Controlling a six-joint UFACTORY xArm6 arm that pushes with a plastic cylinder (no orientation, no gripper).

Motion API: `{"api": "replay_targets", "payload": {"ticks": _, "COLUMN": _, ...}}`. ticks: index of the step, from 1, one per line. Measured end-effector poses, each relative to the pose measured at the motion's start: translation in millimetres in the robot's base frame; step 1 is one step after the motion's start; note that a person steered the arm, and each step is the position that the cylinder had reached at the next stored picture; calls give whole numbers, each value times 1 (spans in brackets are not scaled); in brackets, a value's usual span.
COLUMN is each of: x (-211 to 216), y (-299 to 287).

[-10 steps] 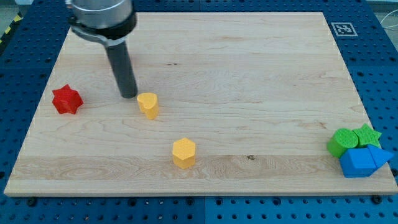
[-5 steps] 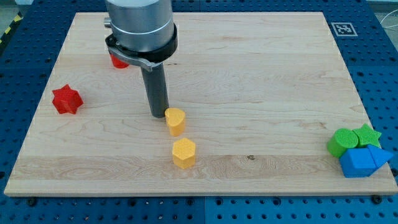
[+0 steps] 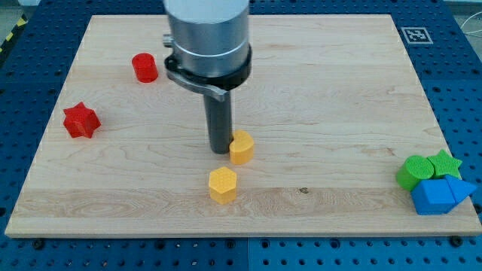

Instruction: Slide the yellow heart to the right side of the yellow hexagon

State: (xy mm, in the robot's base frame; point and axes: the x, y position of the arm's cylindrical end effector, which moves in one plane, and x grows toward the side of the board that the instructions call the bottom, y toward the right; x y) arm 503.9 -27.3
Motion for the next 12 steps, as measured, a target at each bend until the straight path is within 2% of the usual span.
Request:
{"api": "replay_targets", "payload": {"ticks": 2, "x": -8, "y": -17}}
{"api": "replay_targets", "payload": {"ticks": 4, "x": -28, "y": -9}}
{"api": "replay_targets", "payload": {"ticks": 7, "x": 15, "y": 57}}
{"api": "replay_targets", "payload": {"ticks": 10, "x": -1, "y": 61}}
{"api": "replay_targets", "payload": {"ticks": 12, "x": 32, "y": 61}}
